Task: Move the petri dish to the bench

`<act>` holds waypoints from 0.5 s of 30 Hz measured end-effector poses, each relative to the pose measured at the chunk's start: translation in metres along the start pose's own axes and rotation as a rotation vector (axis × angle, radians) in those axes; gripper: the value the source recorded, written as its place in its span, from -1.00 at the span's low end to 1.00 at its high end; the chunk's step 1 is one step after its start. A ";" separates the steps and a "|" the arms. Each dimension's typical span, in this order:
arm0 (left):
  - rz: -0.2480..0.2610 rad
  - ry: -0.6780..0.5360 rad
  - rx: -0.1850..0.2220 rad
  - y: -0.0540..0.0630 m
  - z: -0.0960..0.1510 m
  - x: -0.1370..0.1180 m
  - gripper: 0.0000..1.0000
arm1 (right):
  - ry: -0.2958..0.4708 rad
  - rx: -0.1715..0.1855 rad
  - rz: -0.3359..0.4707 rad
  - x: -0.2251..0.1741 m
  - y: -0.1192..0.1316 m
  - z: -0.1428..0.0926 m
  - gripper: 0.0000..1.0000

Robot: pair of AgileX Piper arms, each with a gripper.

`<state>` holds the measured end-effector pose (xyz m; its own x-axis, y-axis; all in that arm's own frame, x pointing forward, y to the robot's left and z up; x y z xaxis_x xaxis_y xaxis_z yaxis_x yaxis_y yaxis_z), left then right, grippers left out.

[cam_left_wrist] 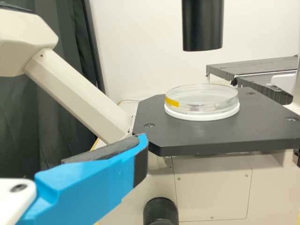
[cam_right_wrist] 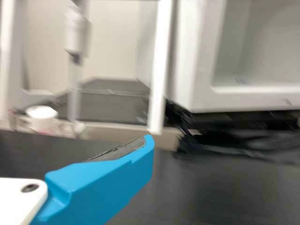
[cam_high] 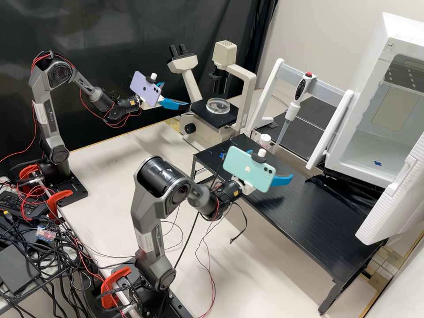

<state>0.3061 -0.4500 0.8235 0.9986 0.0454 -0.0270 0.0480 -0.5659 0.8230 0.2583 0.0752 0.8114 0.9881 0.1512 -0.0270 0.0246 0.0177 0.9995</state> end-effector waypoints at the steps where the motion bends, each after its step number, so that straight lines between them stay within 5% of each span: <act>1: 0.000 0.000 0.000 0.000 0.000 0.000 1.00 | 0.021 -0.004 -0.005 -0.002 -0.002 -0.005 1.00; 7: 0.000 0.000 0.000 0.000 0.000 0.000 1.00 | 0.212 -0.075 -0.095 -0.020 -0.032 -0.054 1.00; 15: 0.000 0.000 0.000 0.000 0.000 0.000 1.00 | 0.308 -0.117 -0.152 -0.031 -0.063 -0.097 1.00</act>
<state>0.3061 -0.4500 0.8235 0.9986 0.0454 -0.0270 0.0480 -0.5659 0.8230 0.2116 0.1651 0.7476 0.8819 0.4290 -0.1956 0.1321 0.1733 0.9760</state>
